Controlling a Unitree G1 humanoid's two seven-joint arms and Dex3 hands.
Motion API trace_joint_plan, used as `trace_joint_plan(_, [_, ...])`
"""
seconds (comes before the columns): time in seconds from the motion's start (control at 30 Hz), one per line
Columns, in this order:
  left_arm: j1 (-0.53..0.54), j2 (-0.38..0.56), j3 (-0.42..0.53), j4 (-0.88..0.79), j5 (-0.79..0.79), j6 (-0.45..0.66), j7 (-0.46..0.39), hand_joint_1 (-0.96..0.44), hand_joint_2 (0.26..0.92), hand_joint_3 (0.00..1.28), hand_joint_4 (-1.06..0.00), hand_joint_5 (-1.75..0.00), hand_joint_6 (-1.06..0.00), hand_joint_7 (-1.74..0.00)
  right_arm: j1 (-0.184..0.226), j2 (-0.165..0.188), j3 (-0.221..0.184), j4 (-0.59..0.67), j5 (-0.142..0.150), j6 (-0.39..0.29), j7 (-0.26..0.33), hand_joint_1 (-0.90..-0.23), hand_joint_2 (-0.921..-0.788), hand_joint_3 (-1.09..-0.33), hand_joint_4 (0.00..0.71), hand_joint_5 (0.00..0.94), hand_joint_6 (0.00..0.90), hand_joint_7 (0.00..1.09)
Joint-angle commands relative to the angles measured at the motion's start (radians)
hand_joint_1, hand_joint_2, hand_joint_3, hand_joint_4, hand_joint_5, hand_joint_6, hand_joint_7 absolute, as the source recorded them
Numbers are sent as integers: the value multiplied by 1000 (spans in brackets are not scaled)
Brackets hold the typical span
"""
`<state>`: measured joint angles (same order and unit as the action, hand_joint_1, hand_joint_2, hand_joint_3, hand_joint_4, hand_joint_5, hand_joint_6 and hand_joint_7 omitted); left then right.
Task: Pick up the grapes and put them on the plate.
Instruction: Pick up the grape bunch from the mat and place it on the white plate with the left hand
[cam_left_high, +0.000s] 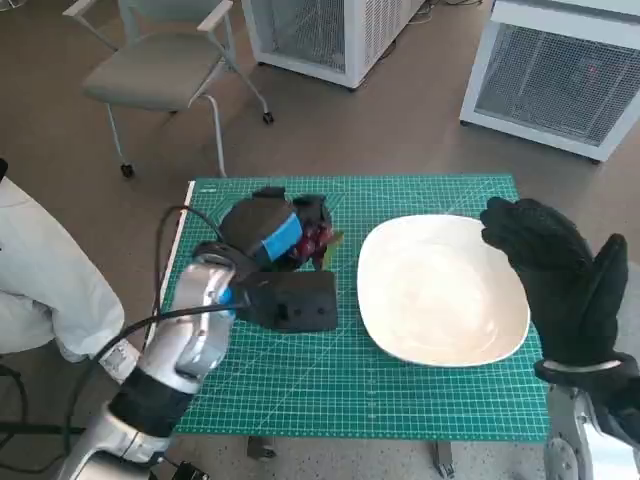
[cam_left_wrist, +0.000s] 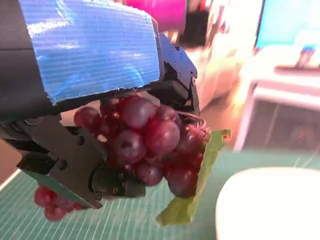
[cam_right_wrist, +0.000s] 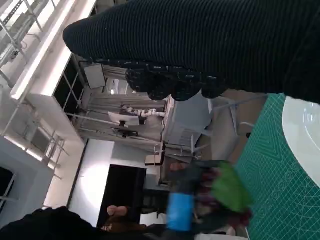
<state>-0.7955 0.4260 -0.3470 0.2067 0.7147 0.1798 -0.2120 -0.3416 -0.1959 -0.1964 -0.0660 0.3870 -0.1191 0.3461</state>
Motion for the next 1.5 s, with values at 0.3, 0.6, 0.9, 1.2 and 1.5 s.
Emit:
trace_joint_plan(0.3, [17,3,52,-62,-48,-65,3,2,907,25,-761,-1164,-717,-1001,19,5,0,3,-5,-2,-6,-306,-921,-606,380,896,270,1019])
trace_joint_plan(0.6, [-10,-24,29,-47,-46,-76,-6,2,912,21,-746,-1160,-711,-1029,31,5,-4,-11,-3,-1,-10,-305,-921,-605,383,895,272,1018])
trace_joint_plan(0.9, [-96,-98,-20,-43,-41,-90,-27,2,915,42,-672,-1286,-742,-942,46,5,-10,-30,0,4,-15,-307,-921,-604,385,893,273,1016])
trace_joint_plan(1.2, [-247,-201,-58,83,-68,-118,-64,2,918,57,-656,-1352,-725,-908,71,1,-17,-67,2,14,-27,-315,-921,-602,385,893,272,1017])
trace_joint_plan(1.5, [-337,-274,-73,182,-90,-163,-70,3,913,102,-602,-1380,-692,-979,96,-1,-31,-97,-3,14,-41,-322,-921,-599,381,890,272,1020])
